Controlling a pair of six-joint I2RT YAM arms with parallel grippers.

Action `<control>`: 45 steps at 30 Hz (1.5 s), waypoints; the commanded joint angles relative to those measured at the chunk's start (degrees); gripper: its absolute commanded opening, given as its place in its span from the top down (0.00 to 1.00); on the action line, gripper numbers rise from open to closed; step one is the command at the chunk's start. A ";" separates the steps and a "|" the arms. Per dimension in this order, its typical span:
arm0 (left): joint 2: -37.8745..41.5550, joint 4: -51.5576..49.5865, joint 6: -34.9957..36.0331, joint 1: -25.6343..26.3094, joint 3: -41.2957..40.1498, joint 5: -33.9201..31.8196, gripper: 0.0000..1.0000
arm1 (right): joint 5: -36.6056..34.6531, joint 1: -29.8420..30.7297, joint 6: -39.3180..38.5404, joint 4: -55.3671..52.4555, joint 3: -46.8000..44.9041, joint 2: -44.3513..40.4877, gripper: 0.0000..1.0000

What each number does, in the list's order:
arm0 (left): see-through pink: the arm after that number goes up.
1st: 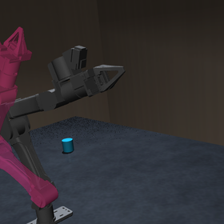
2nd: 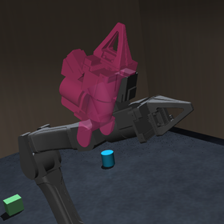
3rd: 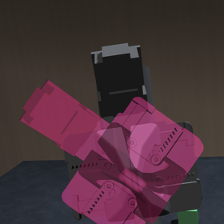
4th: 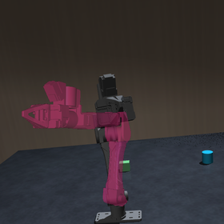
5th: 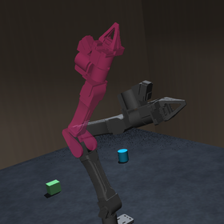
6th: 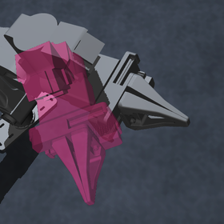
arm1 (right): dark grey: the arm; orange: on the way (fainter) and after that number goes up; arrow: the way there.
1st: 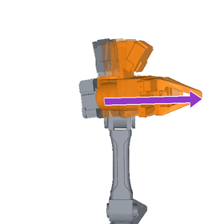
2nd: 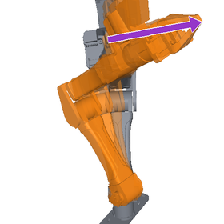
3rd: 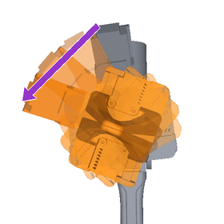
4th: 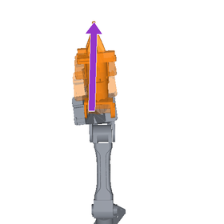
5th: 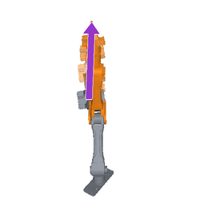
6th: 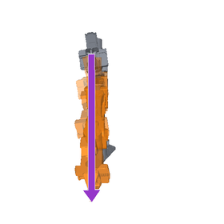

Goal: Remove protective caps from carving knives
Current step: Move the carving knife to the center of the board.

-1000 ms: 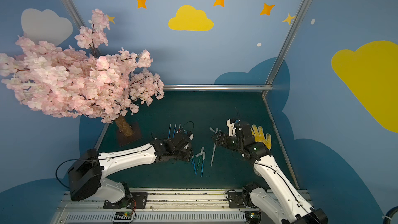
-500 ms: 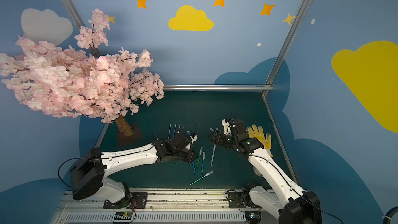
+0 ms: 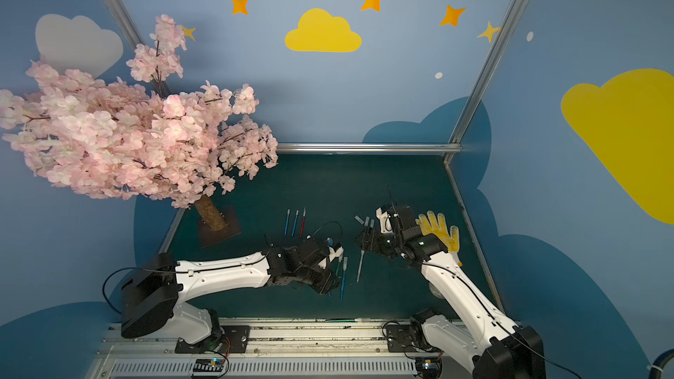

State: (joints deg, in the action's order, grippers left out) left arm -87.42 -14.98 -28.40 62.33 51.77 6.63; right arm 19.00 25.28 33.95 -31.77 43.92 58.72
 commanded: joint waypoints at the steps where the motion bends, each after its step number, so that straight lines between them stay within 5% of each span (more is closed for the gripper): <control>1: -0.14 0.48 1.38 0.64 -0.53 0.66 0.58 | -0.90 0.21 -1.26 -1.69 -1.01 -0.36 0.26; 27: 0.98 4.25 8.10 6.59 -2.31 2.58 0.56 | -4.73 0.25 -1.26 -10.22 -2.45 -3.33 0.30; 45: -9.41 8.78 14.23 12.81 5.84 2.96 0.61 | -9.53 -2.31 -3.45 -16.84 -0.34 -8.84 0.32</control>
State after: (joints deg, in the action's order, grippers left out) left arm -95.22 -7.70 -15.59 74.37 55.81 8.88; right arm 10.90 23.51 31.64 -46.02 41.32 50.74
